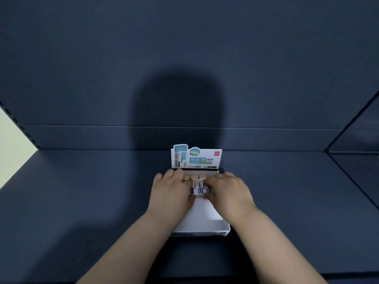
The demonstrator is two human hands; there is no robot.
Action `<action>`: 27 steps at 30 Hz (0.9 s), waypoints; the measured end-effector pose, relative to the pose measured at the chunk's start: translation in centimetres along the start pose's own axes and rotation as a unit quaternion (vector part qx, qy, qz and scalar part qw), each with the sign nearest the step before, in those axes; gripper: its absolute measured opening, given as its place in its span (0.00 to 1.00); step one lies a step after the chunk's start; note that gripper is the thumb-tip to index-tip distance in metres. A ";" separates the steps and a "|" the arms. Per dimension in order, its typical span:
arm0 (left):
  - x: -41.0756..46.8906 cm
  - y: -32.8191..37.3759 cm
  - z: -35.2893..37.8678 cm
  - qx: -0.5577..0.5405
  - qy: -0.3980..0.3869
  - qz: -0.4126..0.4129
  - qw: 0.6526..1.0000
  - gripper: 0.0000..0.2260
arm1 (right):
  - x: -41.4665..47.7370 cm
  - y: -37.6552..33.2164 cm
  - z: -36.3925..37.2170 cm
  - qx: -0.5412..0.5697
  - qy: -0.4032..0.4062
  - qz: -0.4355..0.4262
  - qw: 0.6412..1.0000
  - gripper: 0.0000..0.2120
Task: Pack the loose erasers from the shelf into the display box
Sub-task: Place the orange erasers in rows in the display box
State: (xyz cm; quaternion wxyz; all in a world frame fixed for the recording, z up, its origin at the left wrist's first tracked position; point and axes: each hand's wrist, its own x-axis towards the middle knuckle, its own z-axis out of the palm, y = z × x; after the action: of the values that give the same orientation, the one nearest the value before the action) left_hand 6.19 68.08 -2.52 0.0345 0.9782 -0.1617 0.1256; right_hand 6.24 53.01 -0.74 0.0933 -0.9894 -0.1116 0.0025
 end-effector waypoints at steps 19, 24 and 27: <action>0.1 -1.1 -6.0 -0.067 0.040 0.013 0.997 0.18 | -2.5 1.4 -4.2 0.137 0.175 0.037 0.974 0.21; -0.3 1.4 -6.5 -0.012 0.083 0.071 0.994 0.16 | -4.9 3.6 -6.2 0.139 0.109 0.022 0.984 0.27; -0.3 4.4 -6.7 -0.005 0.064 0.080 0.995 0.22 | -6.6 5.2 -6.7 0.103 0.056 0.001 0.993 0.30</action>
State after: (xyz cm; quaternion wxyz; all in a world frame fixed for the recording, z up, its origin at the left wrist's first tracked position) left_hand 2.96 64.76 4.00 0.0393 0.9518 -0.2374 0.1899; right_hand 1.14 45.35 4.82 0.2011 -0.9732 -0.1042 -0.0410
